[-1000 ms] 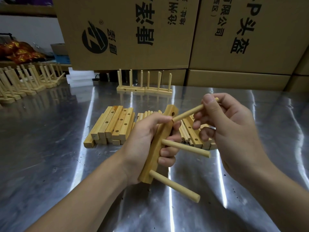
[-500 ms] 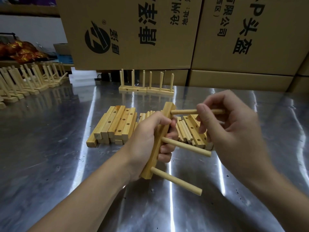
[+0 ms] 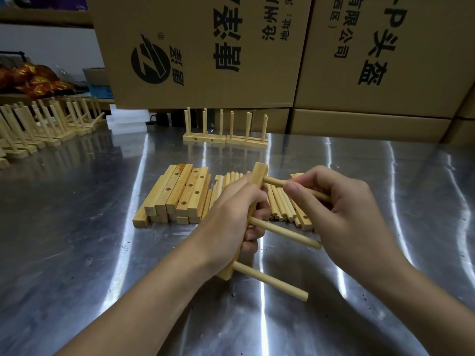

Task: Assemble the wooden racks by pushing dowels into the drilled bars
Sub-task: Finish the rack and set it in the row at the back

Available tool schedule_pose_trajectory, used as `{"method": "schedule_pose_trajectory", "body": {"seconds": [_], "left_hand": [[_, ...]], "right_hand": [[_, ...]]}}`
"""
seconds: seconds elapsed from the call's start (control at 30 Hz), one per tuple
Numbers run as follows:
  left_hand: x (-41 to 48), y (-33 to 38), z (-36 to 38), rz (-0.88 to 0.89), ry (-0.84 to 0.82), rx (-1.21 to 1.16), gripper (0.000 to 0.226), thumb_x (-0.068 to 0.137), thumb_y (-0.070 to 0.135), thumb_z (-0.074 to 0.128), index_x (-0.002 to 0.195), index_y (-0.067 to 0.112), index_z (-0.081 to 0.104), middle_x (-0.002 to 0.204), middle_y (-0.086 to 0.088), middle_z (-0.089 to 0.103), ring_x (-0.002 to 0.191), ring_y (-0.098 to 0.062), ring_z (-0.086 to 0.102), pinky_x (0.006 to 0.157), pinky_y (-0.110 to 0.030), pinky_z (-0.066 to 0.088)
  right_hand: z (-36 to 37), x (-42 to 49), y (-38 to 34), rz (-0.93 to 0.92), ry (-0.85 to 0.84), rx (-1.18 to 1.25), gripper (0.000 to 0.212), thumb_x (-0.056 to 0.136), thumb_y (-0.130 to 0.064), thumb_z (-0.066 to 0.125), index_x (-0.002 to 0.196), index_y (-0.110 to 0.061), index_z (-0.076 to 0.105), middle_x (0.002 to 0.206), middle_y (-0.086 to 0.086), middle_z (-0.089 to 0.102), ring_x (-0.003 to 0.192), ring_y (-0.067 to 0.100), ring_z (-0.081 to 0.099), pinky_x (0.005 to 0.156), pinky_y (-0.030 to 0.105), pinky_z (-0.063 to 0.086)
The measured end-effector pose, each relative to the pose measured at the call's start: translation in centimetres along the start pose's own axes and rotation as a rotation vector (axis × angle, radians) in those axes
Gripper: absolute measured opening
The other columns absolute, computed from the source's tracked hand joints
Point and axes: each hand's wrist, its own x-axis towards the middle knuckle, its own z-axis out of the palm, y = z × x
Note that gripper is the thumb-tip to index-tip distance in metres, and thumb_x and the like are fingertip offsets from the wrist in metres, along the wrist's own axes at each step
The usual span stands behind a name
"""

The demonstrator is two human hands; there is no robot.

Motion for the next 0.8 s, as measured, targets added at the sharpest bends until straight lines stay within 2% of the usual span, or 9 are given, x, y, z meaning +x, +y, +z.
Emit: {"method": "schedule_pose_trajectory", "body": {"seconds": [0.1, 0.17, 0.33, 0.43, 0.5, 0.57, 0.67, 0.7, 0.8], "left_hand": [[0.0, -0.1, 0.0, 0.027, 0.018, 0.083, 0.013, 0.088, 0.03, 0.047, 0.09, 0.018, 0.045, 0.071, -0.001, 0.035, 0.057, -0.014, 0.03, 0.048, -0.03, 0.023], [0.0, -0.1, 0.0, 0.031, 0.025, 0.109, 0.013, 0.089, 0.031, 0.047, 0.09, 0.018, 0.044, 0.073, -0.002, 0.034, 0.057, -0.014, 0.029, 0.048, -0.03, 0.022], [0.1, -0.4, 0.1, 0.016, 0.046, 0.071, 0.013, 0.088, 0.031, 0.048, 0.09, 0.019, 0.044, 0.073, -0.002, 0.033, 0.057, -0.014, 0.026, 0.049, -0.033, 0.017], [0.1, -0.6, 0.5, -0.003, 0.071, 0.037, 0.014, 0.087, 0.032, 0.049, 0.091, 0.018, 0.045, 0.072, -0.001, 0.034, 0.057, -0.014, 0.026, 0.048, -0.03, 0.018], [0.2, -0.6, 0.6, 0.003, 0.102, 0.035, 0.015, 0.089, 0.031, 0.05, 0.091, 0.018, 0.045, 0.072, -0.001, 0.034, 0.057, -0.014, 0.027, 0.047, -0.028, 0.02], [0.2, -0.4, 0.5, 0.022, 0.158, 0.036, 0.016, 0.099, 0.028, 0.05, 0.089, 0.017, 0.045, 0.071, 0.0, 0.037, 0.057, -0.014, 0.029, 0.049, -0.03, 0.02], [0.2, -0.1, -0.2, 0.014, 0.262, -0.033, 0.016, 0.107, 0.02, 0.043, 0.091, 0.016, 0.044, 0.069, 0.002, 0.042, 0.056, -0.013, 0.033, 0.049, -0.03, 0.023], [0.2, 0.0, -0.4, 0.004, 0.288, -0.074, 0.016, 0.107, 0.021, 0.043, 0.091, 0.016, 0.044, 0.069, 0.003, 0.042, 0.055, -0.012, 0.034, 0.048, -0.028, 0.025], [0.3, 0.1, -0.6, -0.022, 0.33, -0.199, 0.022, 0.105, 0.024, 0.044, 0.084, 0.017, 0.045, 0.068, 0.001, 0.041, 0.054, -0.011, 0.035, 0.045, -0.025, 0.028]], "right_hand": [[0.0, 0.1, 0.1, 0.021, 0.005, 0.014, 0.028, 0.098, -0.046, 0.065, 0.083, -0.023, 0.072, 0.056, -0.003, 0.052, 0.052, 0.007, 0.039, 0.049, 0.029, 0.032], [0.0, 0.1, 0.2, 0.025, -0.003, 0.024, 0.029, 0.1, -0.042, 0.066, 0.081, -0.021, 0.073, 0.053, -0.009, 0.047, 0.05, 0.005, 0.036, 0.049, 0.022, 0.03], [0.0, 0.3, 0.4, 0.074, -0.025, 0.117, 0.027, 0.099, -0.037, 0.068, 0.081, -0.018, 0.076, 0.052, -0.012, 0.045, 0.049, 0.004, 0.036, 0.049, 0.015, 0.029], [-0.2, 0.5, 0.4, 0.095, -0.04, 0.1, 0.028, 0.094, -0.044, 0.07, 0.081, -0.021, 0.078, 0.054, -0.008, 0.053, 0.051, 0.003, 0.043, 0.051, 0.017, 0.034], [-0.6, 0.8, 0.5, 0.101, -0.019, 0.0, 0.025, 0.088, -0.053, 0.072, 0.083, -0.03, 0.082, 0.07, -0.007, 0.065, 0.059, 0.005, 0.054, 0.056, 0.017, 0.039], [-1.5, 1.2, 1.1, 0.133, 0.037, -0.113, 0.018, 0.082, -0.057, 0.076, 0.084, -0.04, 0.084, 0.083, -0.012, 0.066, 0.072, 0.007, 0.06, 0.059, 0.013, 0.039], [-2.7, 1.4, 2.5, 0.175, 0.121, -0.273, 0.011, 0.085, -0.045, 0.083, 0.096, -0.042, 0.083, 0.08, -0.016, 0.067, 0.078, 0.006, 0.063, 0.061, 0.013, 0.041], [-2.7, 1.3, 3.1, 0.188, 0.143, -0.313, 0.011, 0.087, -0.041, 0.084, 0.098, -0.04, 0.081, 0.078, -0.017, 0.067, 0.077, 0.006, 0.064, 0.061, 0.015, 0.043], [-1.3, 1.0, 4.5, 0.239, 0.173, -0.381, 0.013, 0.092, -0.037, 0.08, 0.092, -0.034, 0.068, 0.072, -0.013, 0.067, 0.072, 0.008, 0.064, 0.064, 0.033, 0.053]]}}
